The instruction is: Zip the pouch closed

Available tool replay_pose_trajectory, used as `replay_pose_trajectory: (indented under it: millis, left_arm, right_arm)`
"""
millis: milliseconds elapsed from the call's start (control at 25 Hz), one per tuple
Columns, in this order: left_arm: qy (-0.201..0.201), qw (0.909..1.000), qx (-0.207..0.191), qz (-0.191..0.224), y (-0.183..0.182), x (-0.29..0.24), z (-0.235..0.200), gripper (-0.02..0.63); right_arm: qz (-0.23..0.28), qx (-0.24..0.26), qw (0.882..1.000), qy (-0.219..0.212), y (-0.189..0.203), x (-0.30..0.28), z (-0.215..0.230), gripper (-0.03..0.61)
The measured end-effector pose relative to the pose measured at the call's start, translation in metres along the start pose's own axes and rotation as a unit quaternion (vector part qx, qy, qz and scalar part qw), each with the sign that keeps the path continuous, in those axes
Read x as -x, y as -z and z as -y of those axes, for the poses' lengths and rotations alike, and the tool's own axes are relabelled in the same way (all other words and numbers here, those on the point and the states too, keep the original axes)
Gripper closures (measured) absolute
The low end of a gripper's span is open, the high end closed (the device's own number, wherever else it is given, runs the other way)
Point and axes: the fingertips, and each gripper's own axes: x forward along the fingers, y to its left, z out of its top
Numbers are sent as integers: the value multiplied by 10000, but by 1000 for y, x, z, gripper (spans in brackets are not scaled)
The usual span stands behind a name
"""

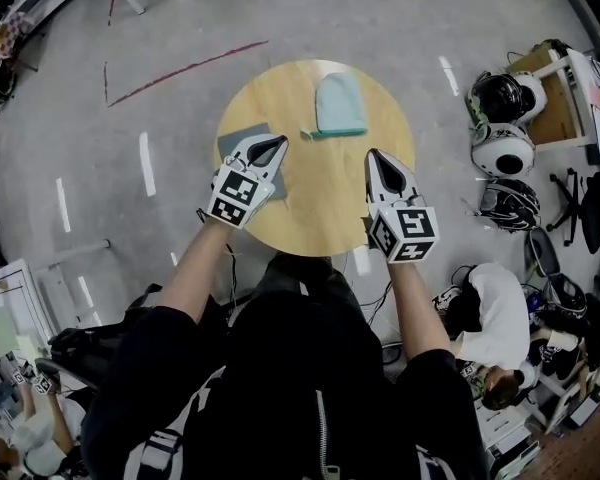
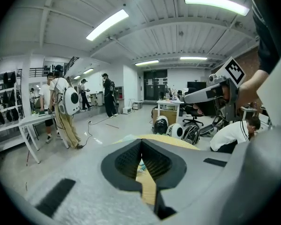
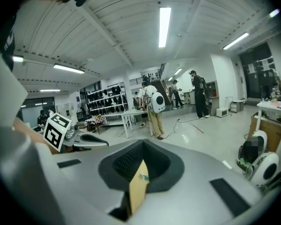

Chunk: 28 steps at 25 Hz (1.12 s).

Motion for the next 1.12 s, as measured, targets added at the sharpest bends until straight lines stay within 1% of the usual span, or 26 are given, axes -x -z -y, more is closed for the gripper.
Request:
replay_pose_trajectory:
  millis: [200, 360, 440, 480, 520, 680, 760, 960, 1120]
  left_arm:
    - [215, 9990, -177, -345, 32, -30, -2, 606]
    - [351, 9962, -496, -621, 59, -53, -4, 606]
    - [521, 9927, -727, -810, 75, -65, -3, 601]
    - [627, 9901, -864, -906, 81, -72, -2, 554]
    - [722, 9874, -997, -994, 87, -79, -2, 530]
    - [949, 9777, -1367, -1279, 108, -103, -6, 522]
    - [1076, 9713, -1556, -1439, 120, -114, -7, 517]
    - [1527, 9451, -2104, -1981, 156, -141, -8, 499]
    - [1745, 9313, -2377, -2138, 168, -160, -8, 503]
  right_arm:
    - [-244, -109, 9996, 51, 26, -17, 14, 575]
    - [-355, -244, 9990, 145, 40, -25, 24, 575]
    - [-415, -298, 9985, 191, 47, -27, 27, 575]
    - [-442, -322, 9983, 213, 49, -28, 28, 575]
    - [-466, -342, 9981, 234, 51, -28, 30, 575]
    - [-561, -396, 9972, 297, 60, -32, 39, 575]
    - [-603, -427, 9967, 346, 64, -32, 42, 575]
    - [-698, -512, 9951, 477, 72, -31, 51, 575]
    - [-793, -573, 9935, 580, 81, -30, 59, 575]
